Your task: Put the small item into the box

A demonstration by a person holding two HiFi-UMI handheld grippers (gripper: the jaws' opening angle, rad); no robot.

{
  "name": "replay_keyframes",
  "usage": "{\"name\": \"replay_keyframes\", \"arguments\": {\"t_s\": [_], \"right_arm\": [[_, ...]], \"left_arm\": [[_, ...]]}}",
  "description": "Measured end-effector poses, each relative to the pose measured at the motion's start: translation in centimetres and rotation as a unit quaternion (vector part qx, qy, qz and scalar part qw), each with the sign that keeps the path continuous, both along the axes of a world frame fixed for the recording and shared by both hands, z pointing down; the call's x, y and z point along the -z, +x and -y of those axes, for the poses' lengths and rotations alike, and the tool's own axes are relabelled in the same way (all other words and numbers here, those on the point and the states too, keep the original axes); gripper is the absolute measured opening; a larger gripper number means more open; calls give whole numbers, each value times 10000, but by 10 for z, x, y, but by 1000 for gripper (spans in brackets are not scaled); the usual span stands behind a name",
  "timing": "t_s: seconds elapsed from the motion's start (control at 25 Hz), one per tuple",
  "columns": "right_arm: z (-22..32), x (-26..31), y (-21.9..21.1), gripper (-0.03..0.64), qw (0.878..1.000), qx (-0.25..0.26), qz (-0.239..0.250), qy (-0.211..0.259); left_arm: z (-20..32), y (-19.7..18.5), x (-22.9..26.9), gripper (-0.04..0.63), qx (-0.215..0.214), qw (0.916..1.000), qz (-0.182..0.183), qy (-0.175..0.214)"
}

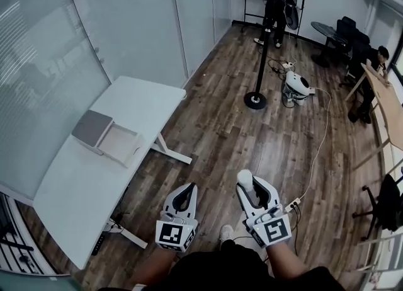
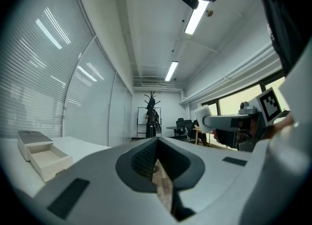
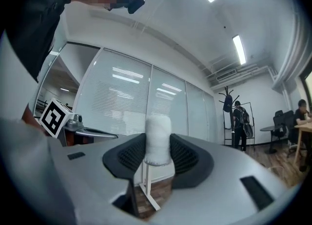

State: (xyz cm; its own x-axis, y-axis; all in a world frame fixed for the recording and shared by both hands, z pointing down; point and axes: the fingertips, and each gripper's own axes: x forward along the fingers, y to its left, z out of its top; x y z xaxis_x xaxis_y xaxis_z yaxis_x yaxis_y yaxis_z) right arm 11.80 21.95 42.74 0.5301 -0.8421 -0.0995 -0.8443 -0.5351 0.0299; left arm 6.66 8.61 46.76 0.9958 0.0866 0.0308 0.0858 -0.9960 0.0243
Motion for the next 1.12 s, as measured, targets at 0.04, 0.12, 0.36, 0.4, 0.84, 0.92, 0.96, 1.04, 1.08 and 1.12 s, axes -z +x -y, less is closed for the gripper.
{"name": "replay_keyframes", "arguments": {"t_s": [0.04,0.12,0.36,0.4,0.84,0.92,0.96,1.04,1.08,1.12], "right_arm": [[6,-1,9,158,10000,88,19,14],[18,0,25,158,9996,274,46,64],[41,-7,65,158,9968,802,55,5],[44,-10,69,158,9960,889,73,-7],[97,-17,87,158,9869,1610,114,-64],[116,-18,86,158,9852,1709,96,-95],[127,-18,85,158,9842,1769,63,-92],[150,-15,82,158,9816,1906,-34,-66],[161,-14,81,158,9805,1965,-69,-62],[172,-12,80,158,9795,2009,-110,-54]], "left_arm": [[4,6,-1,9,73,10000,13,9],[11,18,-4,9,218,9997,58,22],[27,48,-9,9,659,9978,58,-15],[29,50,-8,9,735,9973,48,-24],[77,47,-3,9,1484,9885,-21,-282],[95,45,-4,8,1564,9868,-81,-420],[106,45,-4,9,1594,9857,-136,-533],[126,47,-1,9,1647,9841,-228,-633],[136,48,1,9,1673,9837,-258,-612],[146,49,2,9,1707,9831,-289,-590]]}}
